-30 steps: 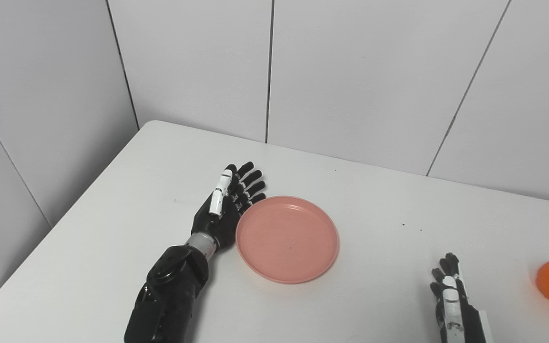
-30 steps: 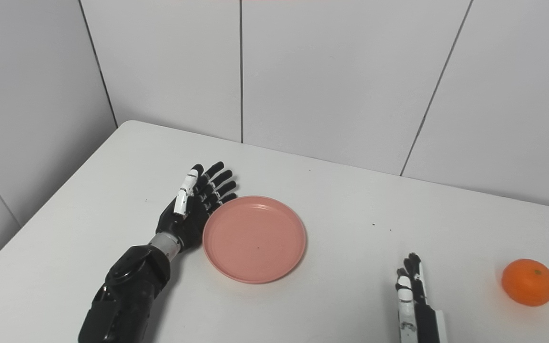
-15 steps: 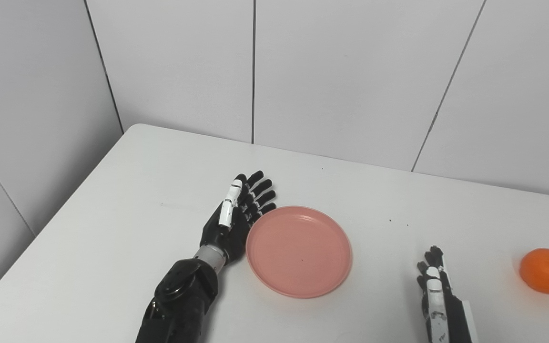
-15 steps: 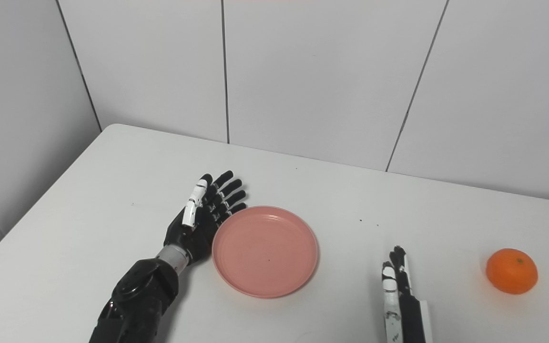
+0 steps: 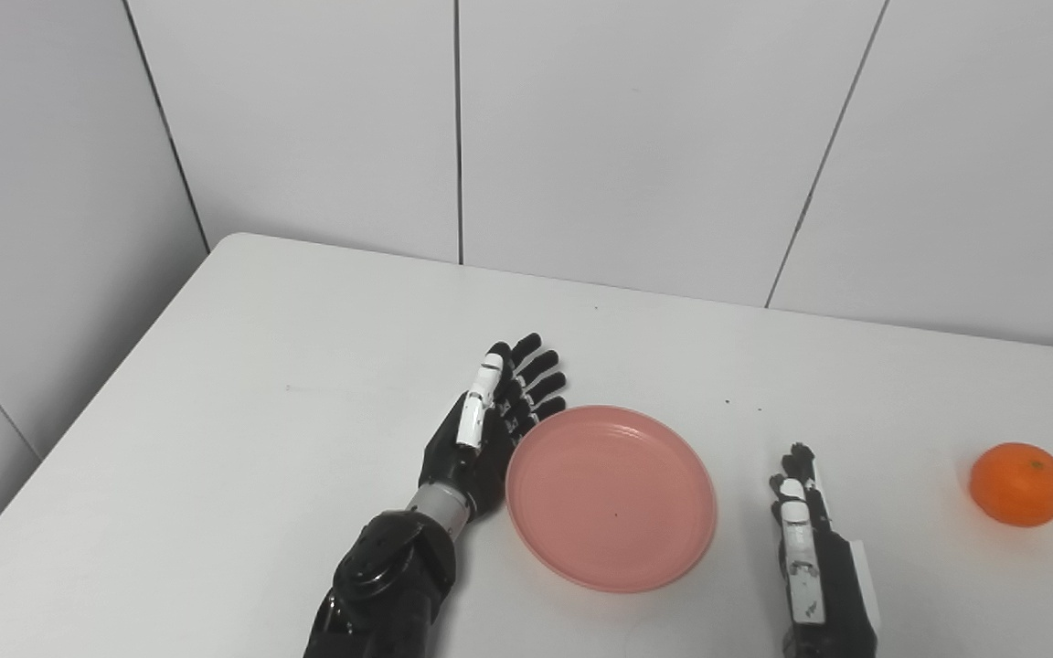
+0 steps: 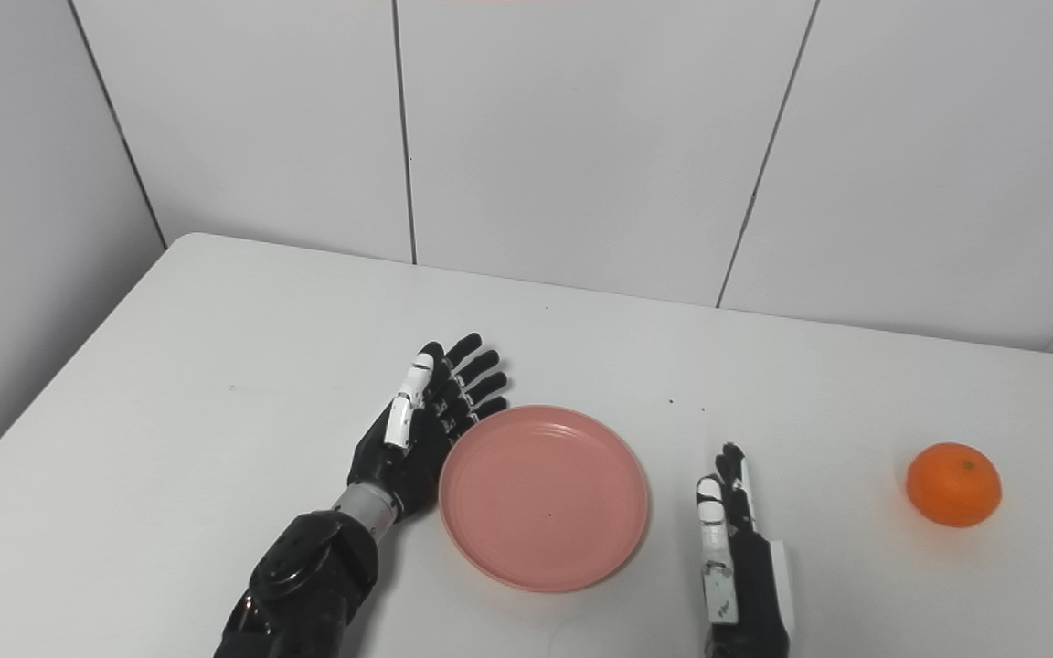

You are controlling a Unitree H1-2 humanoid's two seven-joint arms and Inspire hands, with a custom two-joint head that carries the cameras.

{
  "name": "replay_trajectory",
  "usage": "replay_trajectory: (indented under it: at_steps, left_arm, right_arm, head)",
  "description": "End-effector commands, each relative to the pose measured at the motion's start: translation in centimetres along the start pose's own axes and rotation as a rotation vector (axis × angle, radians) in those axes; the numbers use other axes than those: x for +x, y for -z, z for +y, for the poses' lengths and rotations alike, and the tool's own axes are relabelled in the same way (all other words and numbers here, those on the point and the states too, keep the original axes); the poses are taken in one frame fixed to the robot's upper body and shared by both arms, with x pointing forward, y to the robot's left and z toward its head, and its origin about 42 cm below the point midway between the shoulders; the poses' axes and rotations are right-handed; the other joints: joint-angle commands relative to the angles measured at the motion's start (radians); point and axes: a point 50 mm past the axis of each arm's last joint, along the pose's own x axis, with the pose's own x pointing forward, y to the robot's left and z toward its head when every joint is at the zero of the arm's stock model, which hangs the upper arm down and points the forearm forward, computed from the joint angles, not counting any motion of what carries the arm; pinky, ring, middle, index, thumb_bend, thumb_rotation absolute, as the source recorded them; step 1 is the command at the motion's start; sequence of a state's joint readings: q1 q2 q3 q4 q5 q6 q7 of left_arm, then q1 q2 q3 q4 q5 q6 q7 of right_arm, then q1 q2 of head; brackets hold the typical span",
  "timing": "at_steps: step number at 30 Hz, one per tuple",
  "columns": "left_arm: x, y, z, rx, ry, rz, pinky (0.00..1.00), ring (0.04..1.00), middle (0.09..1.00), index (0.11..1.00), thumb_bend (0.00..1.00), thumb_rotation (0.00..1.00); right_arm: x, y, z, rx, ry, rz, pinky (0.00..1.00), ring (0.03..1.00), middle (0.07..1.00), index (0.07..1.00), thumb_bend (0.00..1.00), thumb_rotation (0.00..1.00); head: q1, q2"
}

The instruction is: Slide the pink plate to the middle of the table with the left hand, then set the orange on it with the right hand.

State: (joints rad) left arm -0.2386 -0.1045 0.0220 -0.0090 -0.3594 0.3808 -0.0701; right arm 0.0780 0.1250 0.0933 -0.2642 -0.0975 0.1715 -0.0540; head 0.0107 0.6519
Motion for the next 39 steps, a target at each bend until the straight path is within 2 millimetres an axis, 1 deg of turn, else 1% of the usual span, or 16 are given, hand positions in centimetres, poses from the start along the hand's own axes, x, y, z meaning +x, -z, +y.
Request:
replay_trajectory:
  at_steps: [1,4,10,17,23,24,29,31,32,33,35,36,37,38,39]
  left_arm:
    - [-0.1,0.3,-0.7,0.004,0.003,0.009,0.91,0.908,0.920,0.911,0.39,1.00]
    - [-0.3,0.2,-1.0,0.000,0.011,0.009,0.92,0.914,0.924,0.914,0.38,1.00]
    - [-0.8,-0.1,-1.4,0.011,0.011,0.004,0.92,0.918,0.925,0.915,0.38,1.00]
    - [-1.1,-0.2,-1.3,-0.004,0.014,0.002,0.93,0.927,0.938,0.930,0.38,1.00]
    - [-1.5,-0.5,-1.0,0.031,0.010,-0.009,0.93,0.927,0.937,0.924,0.37,1.00]
    - [-1.6,-0.5,-0.9,0.044,0.011,-0.012,0.93,0.931,0.939,0.924,0.37,1.00]
    - [-1.9,-0.3,-0.4,0.062,0.014,-0.017,0.95,0.946,0.950,0.931,0.39,1.00]
    - [-2.2,-0.1,0.0,0.060,0.006,-0.012,0.95,0.944,0.946,0.927,0.38,1.00]
    - [-2.3,-0.1,0.1,0.059,0.003,-0.011,0.95,0.943,0.945,0.924,0.38,1.00]
    - [-2.4,0.0,0.3,0.058,0.000,-0.011,0.95,0.941,0.943,0.923,0.38,1.00]
    - [-2.6,0.0,0.6,0.057,-0.002,-0.013,0.94,0.938,0.941,0.924,0.38,1.00]
    - [-2.6,0.1,0.7,0.057,-0.002,-0.014,0.94,0.937,0.941,0.924,0.39,1.00]
    - [-2.7,0.1,1.0,0.053,0.001,-0.015,0.94,0.937,0.941,0.925,0.39,1.00]
    - [-2.8,0.1,1.1,0.050,0.003,-0.016,0.94,0.939,0.944,0.929,0.39,1.00]
    - [-2.9,0.1,1.3,0.048,0.008,-0.017,0.95,0.940,0.944,0.930,0.39,1.00]
  right_arm:
    - [0.4,-1.6,0.6,0.006,-0.004,-0.052,0.99,0.969,0.988,0.985,0.39,1.00]
    - [0.4,-1.7,0.7,-0.007,0.002,-0.049,0.98,0.960,0.979,0.979,0.40,1.00]
    - [0.6,-1.9,0.9,-0.007,0.003,-0.050,0.97,0.956,0.978,0.980,0.40,1.00]
    - [0.7,-2.0,1.1,-0.004,0.014,-0.052,0.97,0.950,0.972,0.975,0.38,1.00]
    - [0.7,-2.3,1.3,-0.020,0.028,-0.052,0.95,0.941,0.961,0.964,0.38,1.00]
    - [0.7,-2.3,1.4,-0.021,0.029,-0.053,0.95,0.941,0.960,0.964,0.38,1.00]
    - [1.0,-2.6,1.2,-0.015,0.035,-0.062,0.97,0.954,0.967,0.969,0.39,1.00]
    - [1.2,-2.9,1.0,-0.001,0.055,-0.069,0.98,0.954,0.966,0.965,0.39,1.00]
    - [1.4,-3.1,0.8,-0.003,0.063,-0.077,0.99,0.955,0.965,0.964,0.39,1.00]
    - [1.5,-3.2,0.7,-0.011,0.068,-0.082,0.99,0.955,0.963,0.963,0.39,1.00]
    - [1.6,-3.5,0.4,-0.029,0.077,-0.102,0.95,0.950,0.955,0.953,0.40,1.00]
    - [1.7,-3.6,0.3,-0.033,0.080,-0.109,0.94,0.947,0.952,0.949,0.41,1.00]
    - [1.8,-3.9,0.1,-0.053,0.083,-0.122,0.94,0.947,0.952,0.949,0.41,1.00]
    - [1.9,-4.2,-0.1,-0.068,0.085,-0.130,0.96,0.947,0.949,0.945,0.43,1.00]
    - [2.1,-4.6,-0.3,-0.087,0.089,-0.143,0.96,0.947,0.948,0.944,0.44,1.00]
  head:
    - [-0.003,0.003]
    - [-0.010,0.016]
    - [-0.019,0.021]
    - [-0.024,0.025]
    - [-0.062,0.027]
    - [-0.076,0.026]
    - [-0.099,0.018]
    - [-0.137,0.005]
    - [-0.137,0.005]
    - [-0.153,-0.002]
    - [-0.174,-0.011]
    - [-0.174,-0.011]
    - [-0.191,-0.016]
    - [-0.191,-0.016]
    - [-0.214,-0.021]
